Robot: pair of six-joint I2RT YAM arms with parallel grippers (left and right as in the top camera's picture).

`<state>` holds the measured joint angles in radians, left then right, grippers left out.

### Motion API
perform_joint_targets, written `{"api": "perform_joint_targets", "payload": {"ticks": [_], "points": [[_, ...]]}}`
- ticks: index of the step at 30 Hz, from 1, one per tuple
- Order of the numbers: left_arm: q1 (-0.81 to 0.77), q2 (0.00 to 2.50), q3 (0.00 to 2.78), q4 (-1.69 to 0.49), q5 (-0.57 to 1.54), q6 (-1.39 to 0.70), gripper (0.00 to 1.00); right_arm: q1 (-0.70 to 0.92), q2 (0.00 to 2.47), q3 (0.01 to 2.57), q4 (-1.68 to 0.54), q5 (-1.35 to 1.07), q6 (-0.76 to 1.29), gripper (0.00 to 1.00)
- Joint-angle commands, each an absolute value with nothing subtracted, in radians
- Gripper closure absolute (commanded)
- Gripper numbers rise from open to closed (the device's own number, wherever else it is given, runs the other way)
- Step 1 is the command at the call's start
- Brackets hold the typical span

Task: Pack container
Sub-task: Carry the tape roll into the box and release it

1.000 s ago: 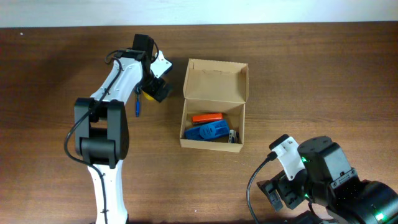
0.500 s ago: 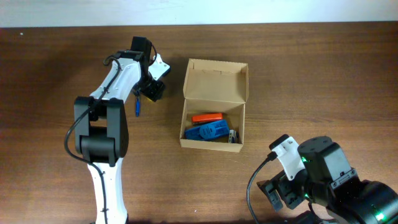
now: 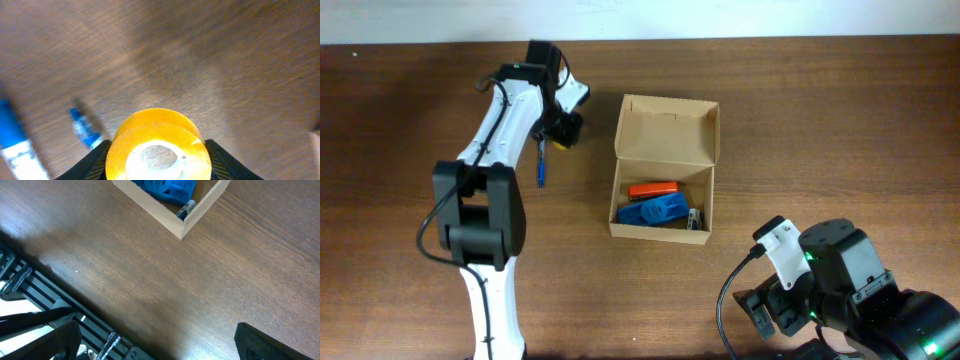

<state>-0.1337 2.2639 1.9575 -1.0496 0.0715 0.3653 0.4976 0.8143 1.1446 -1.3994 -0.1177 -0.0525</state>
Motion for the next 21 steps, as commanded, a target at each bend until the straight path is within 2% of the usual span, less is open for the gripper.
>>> {"api": "perform_joint_targets", "payload": {"ticks": [1, 6, 14, 21], "points": [[-0.174, 2.124, 2.032, -1.065, 0.083, 0.352, 0.51, 0.492, 0.811, 1.158, -1.396, -0.123, -0.051, 0.01], [-0.330, 2.023, 2.040, -1.105, 0.087, 0.384, 0.51, 0.492, 0.811, 1.158, -1.396, -0.123, -0.051, 0.01], [-0.605, 2.012, 2.029, -1.158, 0.161, 0.471, 0.50, 0.492, 0.811, 1.158, -1.396, -0.123, -0.051, 0.01], [-0.705, 2.023, 1.943, -1.159, 0.162, 0.552, 0.50, 0.492, 0.811, 1.158, -1.396, -0.123, -0.051, 0.01]]}}
